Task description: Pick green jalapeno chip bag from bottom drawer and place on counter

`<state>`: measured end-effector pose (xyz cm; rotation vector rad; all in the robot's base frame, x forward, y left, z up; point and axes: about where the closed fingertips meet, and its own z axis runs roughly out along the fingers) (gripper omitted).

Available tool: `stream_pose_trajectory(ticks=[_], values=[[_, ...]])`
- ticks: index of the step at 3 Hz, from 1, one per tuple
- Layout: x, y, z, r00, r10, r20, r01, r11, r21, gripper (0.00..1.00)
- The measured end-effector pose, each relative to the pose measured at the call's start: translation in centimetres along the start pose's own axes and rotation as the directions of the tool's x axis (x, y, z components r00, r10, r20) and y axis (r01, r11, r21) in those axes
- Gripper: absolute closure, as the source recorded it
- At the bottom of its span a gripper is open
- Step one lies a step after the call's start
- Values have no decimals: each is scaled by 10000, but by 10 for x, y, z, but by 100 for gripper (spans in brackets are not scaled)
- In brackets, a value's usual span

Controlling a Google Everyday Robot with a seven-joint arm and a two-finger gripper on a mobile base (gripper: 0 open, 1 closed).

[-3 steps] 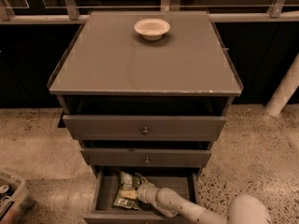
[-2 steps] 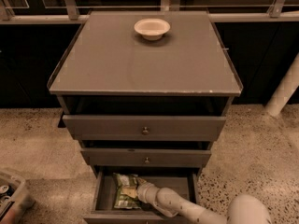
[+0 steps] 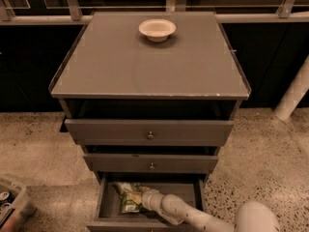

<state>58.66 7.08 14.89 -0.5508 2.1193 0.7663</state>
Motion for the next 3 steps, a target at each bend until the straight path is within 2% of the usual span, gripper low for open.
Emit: stream_pose_trajectory(ticks=[1, 2, 3], values=[[0, 0, 0, 10000, 0, 1, 0, 10000, -2, 100], [-12, 6, -16, 9997, -94, 208, 106, 9983, -578, 100], [-32, 8, -58, 9999, -142, 76, 149, 9948, -1005, 100]])
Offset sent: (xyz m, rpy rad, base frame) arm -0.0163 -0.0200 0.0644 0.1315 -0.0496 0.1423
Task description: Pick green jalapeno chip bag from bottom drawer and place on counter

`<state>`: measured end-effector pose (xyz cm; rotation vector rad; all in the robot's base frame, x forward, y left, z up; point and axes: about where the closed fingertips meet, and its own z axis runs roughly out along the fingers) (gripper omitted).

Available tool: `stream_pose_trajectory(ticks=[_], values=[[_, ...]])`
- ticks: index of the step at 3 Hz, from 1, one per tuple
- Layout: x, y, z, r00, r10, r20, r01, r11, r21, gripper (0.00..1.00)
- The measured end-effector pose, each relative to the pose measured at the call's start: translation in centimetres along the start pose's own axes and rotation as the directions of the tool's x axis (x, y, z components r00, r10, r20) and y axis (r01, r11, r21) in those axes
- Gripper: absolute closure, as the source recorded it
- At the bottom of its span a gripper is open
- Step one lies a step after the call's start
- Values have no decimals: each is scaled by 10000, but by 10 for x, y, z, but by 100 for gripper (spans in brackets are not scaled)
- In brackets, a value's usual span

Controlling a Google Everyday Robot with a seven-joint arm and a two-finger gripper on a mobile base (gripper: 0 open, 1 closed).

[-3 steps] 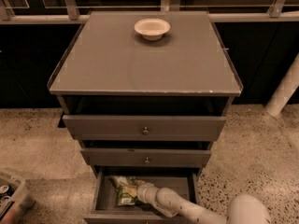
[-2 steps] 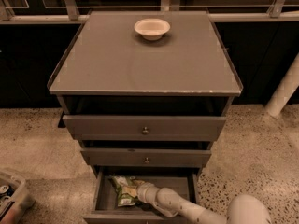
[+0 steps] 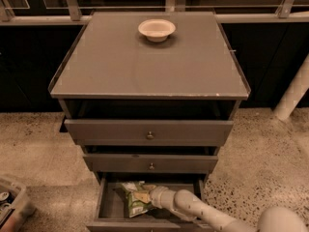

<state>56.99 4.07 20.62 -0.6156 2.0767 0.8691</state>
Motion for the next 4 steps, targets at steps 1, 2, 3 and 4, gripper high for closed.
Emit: stream_pose_trajectory(ticks=[1, 2, 3, 4], values=[[-25, 10, -49, 9989, -379, -279, 383, 9992, 140, 100], [-42, 41, -96, 9971, -720, -254, 730, 9965, 401, 100], [-43, 42, -95, 9970, -679, -360, 694, 9968, 400, 100], [-83, 43, -133, 9905, -1373, 125, 1346, 9826, 1281, 100]])
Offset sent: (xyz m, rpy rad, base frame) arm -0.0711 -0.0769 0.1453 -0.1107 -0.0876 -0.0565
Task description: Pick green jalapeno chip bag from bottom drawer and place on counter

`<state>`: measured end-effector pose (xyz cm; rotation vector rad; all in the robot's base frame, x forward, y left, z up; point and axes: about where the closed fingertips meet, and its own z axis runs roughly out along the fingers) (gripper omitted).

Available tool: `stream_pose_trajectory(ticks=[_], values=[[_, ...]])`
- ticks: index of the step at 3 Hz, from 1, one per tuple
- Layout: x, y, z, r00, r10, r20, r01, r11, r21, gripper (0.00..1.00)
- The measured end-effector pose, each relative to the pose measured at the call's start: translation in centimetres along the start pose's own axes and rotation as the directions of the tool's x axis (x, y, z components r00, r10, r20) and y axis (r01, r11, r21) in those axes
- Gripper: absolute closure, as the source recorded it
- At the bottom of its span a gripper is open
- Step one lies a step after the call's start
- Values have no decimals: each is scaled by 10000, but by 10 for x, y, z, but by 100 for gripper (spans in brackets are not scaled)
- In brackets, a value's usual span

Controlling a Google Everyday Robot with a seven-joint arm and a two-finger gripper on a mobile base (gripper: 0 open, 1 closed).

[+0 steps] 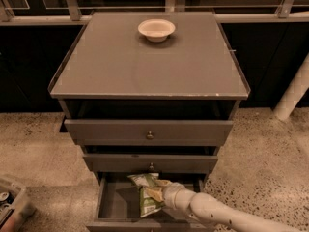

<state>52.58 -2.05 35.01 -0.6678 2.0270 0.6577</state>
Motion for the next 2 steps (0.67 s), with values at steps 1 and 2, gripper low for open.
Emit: stream_pose_trajectory(ticks=[1, 2], values=[[-53, 2, -62, 9909, -1127, 737, 1017, 9849, 1398, 100], [-76, 26, -120, 9727, -1941, 1272, 1549, 9511, 2670, 100]])
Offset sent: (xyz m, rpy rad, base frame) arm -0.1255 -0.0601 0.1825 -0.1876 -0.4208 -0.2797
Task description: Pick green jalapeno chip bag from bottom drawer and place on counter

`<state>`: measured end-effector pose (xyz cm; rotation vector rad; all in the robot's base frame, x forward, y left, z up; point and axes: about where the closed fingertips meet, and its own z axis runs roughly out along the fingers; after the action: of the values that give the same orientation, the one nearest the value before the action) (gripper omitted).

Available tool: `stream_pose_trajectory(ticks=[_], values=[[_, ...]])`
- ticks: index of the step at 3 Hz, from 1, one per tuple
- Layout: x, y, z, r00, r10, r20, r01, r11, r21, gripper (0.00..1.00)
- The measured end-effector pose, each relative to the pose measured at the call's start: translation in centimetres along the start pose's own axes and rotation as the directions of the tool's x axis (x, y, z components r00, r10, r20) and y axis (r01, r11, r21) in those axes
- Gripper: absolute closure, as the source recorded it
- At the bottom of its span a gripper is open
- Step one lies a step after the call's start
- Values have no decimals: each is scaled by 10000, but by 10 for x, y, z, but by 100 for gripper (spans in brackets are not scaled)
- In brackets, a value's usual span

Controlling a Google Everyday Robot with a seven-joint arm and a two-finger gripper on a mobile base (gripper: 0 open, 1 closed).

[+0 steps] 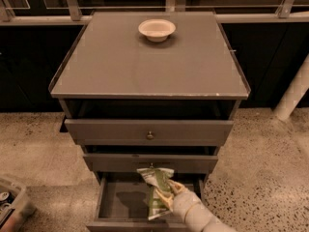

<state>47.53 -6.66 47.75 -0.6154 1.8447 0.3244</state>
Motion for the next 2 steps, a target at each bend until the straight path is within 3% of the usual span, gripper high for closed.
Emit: stream_pose_trajectory(ticks=[1, 2], values=[[-12, 20, -60, 9966, -392, 720, 317, 9942, 1027, 100], [-12, 20, -60, 9966, -396, 721, 321, 9942, 1023, 100]])
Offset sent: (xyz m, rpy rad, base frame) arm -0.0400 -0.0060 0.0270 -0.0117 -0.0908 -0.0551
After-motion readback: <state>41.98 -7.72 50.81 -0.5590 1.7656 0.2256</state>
